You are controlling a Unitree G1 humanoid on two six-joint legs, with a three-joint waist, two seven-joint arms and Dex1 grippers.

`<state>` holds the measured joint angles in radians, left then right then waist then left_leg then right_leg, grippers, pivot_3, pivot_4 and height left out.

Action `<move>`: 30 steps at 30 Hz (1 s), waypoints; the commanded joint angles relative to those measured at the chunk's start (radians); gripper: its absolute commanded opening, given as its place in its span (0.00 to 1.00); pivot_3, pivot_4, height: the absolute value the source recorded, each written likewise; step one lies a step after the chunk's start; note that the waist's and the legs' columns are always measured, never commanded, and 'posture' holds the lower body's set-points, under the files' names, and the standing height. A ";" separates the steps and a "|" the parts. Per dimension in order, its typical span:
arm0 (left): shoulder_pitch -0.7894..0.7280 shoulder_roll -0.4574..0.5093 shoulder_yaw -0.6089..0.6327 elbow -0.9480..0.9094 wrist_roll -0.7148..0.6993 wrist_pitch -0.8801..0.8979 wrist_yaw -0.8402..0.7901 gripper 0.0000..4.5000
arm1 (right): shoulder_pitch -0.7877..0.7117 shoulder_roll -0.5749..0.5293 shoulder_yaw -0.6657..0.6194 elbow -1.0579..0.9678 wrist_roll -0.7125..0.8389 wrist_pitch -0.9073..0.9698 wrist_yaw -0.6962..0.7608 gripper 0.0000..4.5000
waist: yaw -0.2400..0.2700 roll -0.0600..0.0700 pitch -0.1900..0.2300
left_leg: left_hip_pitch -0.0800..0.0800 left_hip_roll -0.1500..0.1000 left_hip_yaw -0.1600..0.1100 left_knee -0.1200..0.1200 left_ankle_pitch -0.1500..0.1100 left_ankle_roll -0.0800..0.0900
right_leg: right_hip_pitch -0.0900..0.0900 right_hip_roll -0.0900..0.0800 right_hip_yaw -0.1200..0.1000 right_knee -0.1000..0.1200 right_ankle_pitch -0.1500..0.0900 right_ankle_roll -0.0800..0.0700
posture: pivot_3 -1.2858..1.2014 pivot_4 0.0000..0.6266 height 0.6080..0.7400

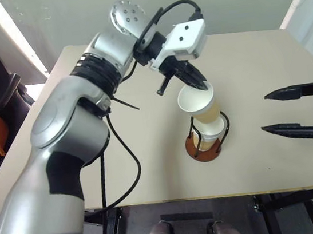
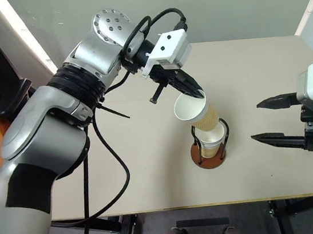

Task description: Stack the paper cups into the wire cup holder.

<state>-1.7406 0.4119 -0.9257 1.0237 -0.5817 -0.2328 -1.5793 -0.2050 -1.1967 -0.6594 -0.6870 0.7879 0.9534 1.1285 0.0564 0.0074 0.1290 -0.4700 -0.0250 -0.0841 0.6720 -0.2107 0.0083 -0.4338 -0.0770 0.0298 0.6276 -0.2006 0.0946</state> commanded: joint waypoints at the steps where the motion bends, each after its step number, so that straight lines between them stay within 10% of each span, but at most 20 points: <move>1: -0.031 -0.013 -0.017 0.005 0.011 -0.044 -0.035 0.01 | 0.007 -0.027 -0.080 -0.061 0.045 0.042 -0.038 0.83 | 0.000 0.000 0.000 | 0.000 0.001 0.001 0.001 -0.001 0.001 | 0.000 0.000 0.000 0.000 0.000 0.000 | 0.52 0.24 1.00; 21: -0.018 -0.106 -0.038 0.076 0.076 -0.176 -0.035 0.01 | 0.096 -0.056 -0.226 -0.151 0.095 0.146 -0.083 0.83 | 0.002 0.001 -0.001 | 0.004 0.001 0.008 0.011 -0.006 0.006 | 0.003 -0.001 0.003 0.001 0.000 0.004 | 0.52 0.24 1.00; 30: -0.014 -0.134 0.024 0.118 0.145 -0.201 -0.035 0.59 | -0.005 -0.048 -0.167 -0.152 0.323 0.122 -0.202 0.83 | 0.002 0.002 -0.001 | 0.004 0.001 0.009 0.011 -0.007 0.007 | 0.003 0.000 0.004 0.001 0.000 0.005 | 0.52 0.24 1.00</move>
<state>-1.7402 0.2849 -0.9393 1.1363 -0.4494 -0.4118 -1.5798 -0.1982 -1.2297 -0.8286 -0.8372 1.0751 1.0917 0.9562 0.0580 0.0091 0.1280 -0.4662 -0.0240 -0.0750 0.6831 -0.2172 0.0150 -0.4305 -0.0771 0.0333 0.6284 -0.2008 0.0998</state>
